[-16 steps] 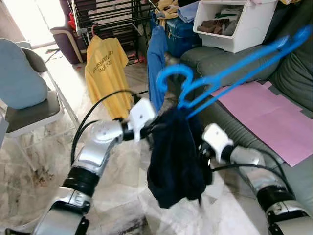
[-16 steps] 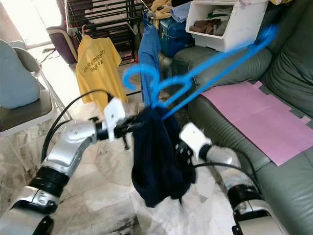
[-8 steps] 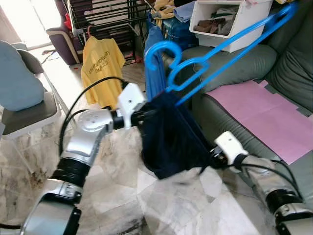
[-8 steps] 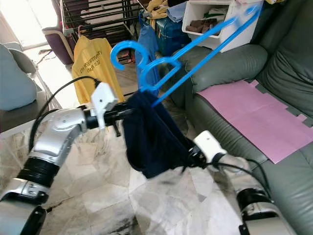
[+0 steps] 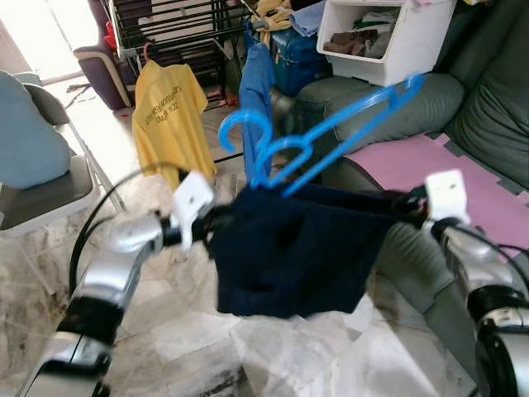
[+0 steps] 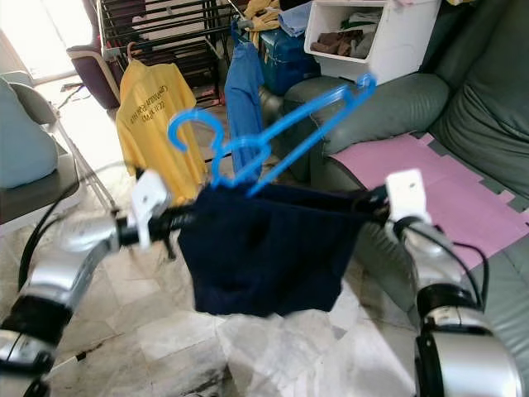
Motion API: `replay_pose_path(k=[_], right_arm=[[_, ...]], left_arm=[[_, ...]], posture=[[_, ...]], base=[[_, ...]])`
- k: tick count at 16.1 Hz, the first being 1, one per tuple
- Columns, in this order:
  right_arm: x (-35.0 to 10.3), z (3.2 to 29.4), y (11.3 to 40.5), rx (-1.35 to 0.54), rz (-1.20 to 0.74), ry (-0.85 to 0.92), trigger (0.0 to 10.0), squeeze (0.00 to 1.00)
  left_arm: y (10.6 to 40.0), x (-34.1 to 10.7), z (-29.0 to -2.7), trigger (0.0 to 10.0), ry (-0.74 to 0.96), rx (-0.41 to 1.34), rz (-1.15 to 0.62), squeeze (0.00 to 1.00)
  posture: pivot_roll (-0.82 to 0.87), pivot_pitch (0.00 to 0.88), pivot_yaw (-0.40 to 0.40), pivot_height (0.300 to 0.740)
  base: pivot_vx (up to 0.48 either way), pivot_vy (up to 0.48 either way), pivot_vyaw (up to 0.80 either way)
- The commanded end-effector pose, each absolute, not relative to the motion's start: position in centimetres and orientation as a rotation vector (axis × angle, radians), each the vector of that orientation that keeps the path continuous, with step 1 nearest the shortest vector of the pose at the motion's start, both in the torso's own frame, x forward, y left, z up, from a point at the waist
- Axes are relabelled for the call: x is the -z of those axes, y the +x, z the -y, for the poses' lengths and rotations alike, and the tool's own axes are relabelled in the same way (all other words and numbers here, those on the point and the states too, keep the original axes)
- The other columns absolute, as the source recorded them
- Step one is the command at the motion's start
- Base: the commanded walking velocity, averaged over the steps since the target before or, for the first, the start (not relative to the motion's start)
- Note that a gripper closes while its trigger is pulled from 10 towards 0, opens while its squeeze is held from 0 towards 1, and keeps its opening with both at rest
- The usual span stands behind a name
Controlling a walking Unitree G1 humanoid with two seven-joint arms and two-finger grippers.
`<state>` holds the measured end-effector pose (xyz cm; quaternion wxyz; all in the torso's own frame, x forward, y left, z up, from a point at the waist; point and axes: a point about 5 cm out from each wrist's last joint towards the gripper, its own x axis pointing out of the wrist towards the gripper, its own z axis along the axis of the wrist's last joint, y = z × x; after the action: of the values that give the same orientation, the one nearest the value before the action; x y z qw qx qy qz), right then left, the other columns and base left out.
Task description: Hang hanger
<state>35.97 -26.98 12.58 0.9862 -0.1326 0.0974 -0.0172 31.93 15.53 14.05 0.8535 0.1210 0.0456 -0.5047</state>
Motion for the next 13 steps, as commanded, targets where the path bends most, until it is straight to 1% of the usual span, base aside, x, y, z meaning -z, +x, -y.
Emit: replay_pose_path(k=[1,2,4,5,7,10,12,13], right_arm=[[-13.6,29.4,35.7,0.170,-0.194,-0.237,0.0,0.00],[-14.6,29.4,36.2,0.196,-0.162,-0.217,0.0,0.00],[-15.3,29.5,36.5,0.214,-0.140,-0.213,0.0,0.00],[-16.0,29.7,36.7,0.236,-0.118,-0.200,0.0,0.00],[-16.6,29.8,36.8,0.254,-0.086,-0.194,0.0,0.00],[-17.8,29.7,37.0,0.258,0.007,-0.175,0.0,0.00],[-18.2,29.3,37.1,0.227,0.053,-0.169,0.0,0.00],[-18.0,29.4,37.0,0.236,0.036,-0.180,0.0,0.00]], left_arm=[[31.6,-14.2,-17.8,0.0,0.255,1.020,-0.120,0.00],[30.6,-13.3,-17.7,0.0,0.234,1.073,-0.146,0.00],[29.7,-13.0,-17.3,0.0,0.229,1.131,-0.172,0.00],[28.7,-11.9,-17.2,0.0,0.253,1.205,-0.245,0.00],[28.1,-10.9,-17.2,0.0,0.250,1.245,-0.301,0.00],[28.5,-9.8,-17.6,0.0,0.267,1.196,-0.349,0.00],[28.7,-9.4,-17.6,0.0,0.235,1.162,-0.359,0.00],[28.5,-9.4,-17.5,0.0,0.194,1.175,-0.357,0.00]], posture=[[-0.13,0.000,0.071,0.740],[-0.13,0.000,0.068,0.740],[-0.13,0.000,0.066,0.740],[-0.13,0.000,0.066,0.740],[-0.14,0.000,0.067,0.740],[-0.14,0.000,0.070,0.740],[-0.14,0.000,0.072,0.740],[-0.14,0.000,0.073,0.740]], base=[[0.000,0.000,0.00],[0.000,0.000,0.00],[0.000,0.000,0.00],[0.000,0.000,0.00],[0.000,0.000,0.00],[0.000,0.000,0.00],[0.000,0.000,0.00],[0.000,0.000,0.00]])
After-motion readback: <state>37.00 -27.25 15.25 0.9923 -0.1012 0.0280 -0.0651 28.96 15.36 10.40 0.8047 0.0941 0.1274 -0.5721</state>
